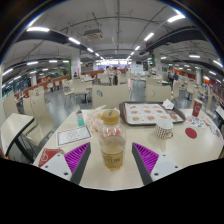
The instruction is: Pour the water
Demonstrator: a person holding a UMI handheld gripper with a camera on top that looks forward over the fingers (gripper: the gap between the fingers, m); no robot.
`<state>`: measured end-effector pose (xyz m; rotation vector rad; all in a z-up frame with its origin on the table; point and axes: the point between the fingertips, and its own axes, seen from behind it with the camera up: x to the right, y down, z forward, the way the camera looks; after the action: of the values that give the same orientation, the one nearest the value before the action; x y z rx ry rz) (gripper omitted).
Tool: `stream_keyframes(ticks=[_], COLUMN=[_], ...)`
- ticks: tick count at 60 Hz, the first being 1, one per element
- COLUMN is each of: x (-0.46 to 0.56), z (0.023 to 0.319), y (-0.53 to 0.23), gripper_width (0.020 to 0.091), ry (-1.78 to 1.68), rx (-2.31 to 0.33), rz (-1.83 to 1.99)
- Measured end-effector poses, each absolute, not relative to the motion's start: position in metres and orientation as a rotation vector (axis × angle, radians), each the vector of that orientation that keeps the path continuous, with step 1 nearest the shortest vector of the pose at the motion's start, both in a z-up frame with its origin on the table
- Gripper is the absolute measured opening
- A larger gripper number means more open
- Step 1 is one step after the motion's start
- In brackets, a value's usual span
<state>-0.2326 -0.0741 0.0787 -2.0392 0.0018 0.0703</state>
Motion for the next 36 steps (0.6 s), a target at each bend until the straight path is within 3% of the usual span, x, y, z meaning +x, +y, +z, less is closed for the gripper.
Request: stream_keyframes(ticks=[7,12,19,25,36], x=[-0.232,-0.231,-0.235,-0.236,-0.234], z=[0.065,0.06,0.061,0.061,0.069], y=[-0.044,-0.035,-0.032,-0.031,-0.032], gripper_width=[0.0727,0.0507,0.0464,0.0384,0.0378], ry=[0.033,0.04,-0.003,-0.043,-0.062], rx=[-2.025,-2.006,-1.982,-1.988,-2.012], rz=[0.046,0.032,0.023,0.002,0.01])
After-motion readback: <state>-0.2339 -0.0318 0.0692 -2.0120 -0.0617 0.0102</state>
